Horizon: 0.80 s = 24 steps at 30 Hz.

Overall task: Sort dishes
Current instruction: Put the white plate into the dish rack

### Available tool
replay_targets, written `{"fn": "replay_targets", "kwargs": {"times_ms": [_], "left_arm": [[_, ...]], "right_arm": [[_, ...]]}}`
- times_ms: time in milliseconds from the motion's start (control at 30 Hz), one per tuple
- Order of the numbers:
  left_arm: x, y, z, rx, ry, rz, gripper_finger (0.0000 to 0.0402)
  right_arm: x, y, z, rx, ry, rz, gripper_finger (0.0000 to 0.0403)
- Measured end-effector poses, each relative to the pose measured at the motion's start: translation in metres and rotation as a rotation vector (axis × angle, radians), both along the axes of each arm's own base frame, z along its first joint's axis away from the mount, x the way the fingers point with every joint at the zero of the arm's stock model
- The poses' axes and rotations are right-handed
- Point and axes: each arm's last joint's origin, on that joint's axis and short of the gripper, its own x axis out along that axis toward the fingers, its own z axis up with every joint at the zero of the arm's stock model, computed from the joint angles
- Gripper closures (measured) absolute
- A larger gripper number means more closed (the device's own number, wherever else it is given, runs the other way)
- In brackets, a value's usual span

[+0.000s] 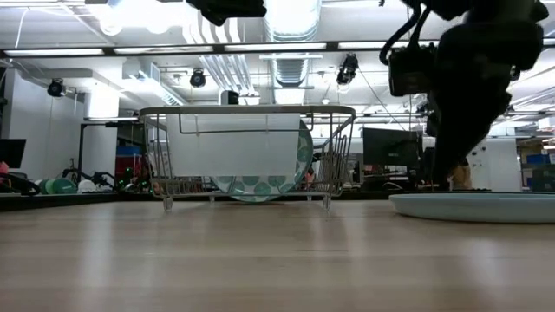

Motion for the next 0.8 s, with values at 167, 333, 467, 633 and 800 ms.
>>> {"fn": "replay_targets", "kwargs": {"times_ms": [167,333,467,633,800], "left_arm": [[0.000,0.000,0.000,0.001,-0.002,0.000,0.0284],[0.001,0.000,0.000,0.001,-0.002,0.000,0.0284],[0.001,0.000,-0.001,0.005,-0.002,-0.003,0.0284],[0.003,0.000,0.001,0.011,-0.020,-0.006,0.0284],[0.005,-0.001,0.001,0.014,-0.035,-0.009,0.0284]], "right_arm": [[0.003,0.001,-0.016,-0.027,0.056,-0.005,0.0272],[0.008,0.002,-0.033,-0.047,0.100,0.002,0.0249],[0.013,0.004,-0.038,-0.046,0.087,0.012,0.0258],[0.014,0.005,-0.040,-0.053,0.079,0.070,0.0326],[0.015,0.005,-0.036,-0.087,0.040,0.147,0.0391]]}}
